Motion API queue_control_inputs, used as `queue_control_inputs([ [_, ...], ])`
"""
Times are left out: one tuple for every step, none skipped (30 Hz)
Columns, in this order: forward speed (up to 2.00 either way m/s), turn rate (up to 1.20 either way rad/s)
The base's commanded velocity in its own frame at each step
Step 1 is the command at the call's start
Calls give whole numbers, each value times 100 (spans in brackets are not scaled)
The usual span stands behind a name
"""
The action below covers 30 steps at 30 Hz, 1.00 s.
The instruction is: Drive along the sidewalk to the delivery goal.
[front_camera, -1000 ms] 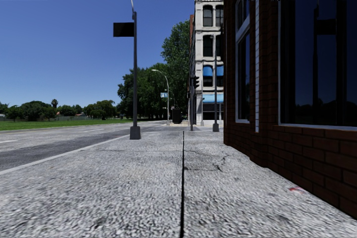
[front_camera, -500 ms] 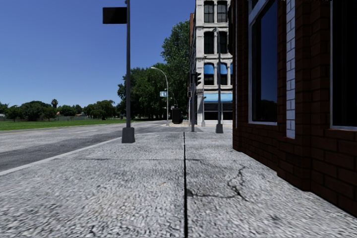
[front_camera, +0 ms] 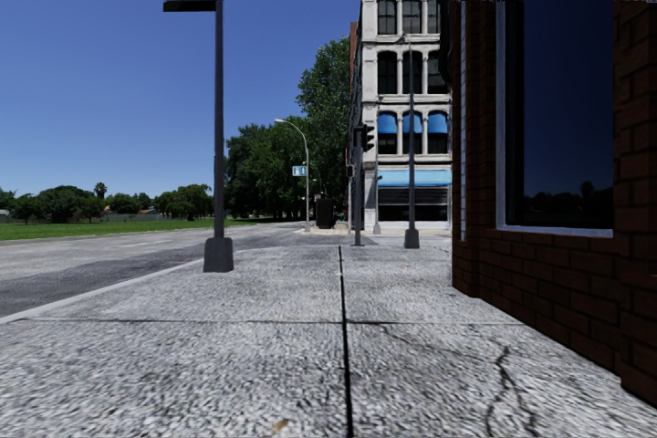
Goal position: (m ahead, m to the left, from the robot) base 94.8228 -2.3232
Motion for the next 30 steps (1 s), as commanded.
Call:
queue_control_inputs([
  [200,0],
  [200,0],
  [200,0],
  [200,0],
  [200,0],
  [200,0],
  [200,0],
  [200,0],
  [200,0],
  [200,0],
  [200,0],
  [200,0],
  [200,0],
  [200,0],
  [200,0],
  [200,0],
  [200,0],
  [200,0],
  [200,0],
  [200,0],
  [200,0],
  [200,0],
  [200,0],
  [200,0],
  [200,0],
  [200,0],
  [200,0],
  [200,0],
  [200,0],
  [200,0],
])
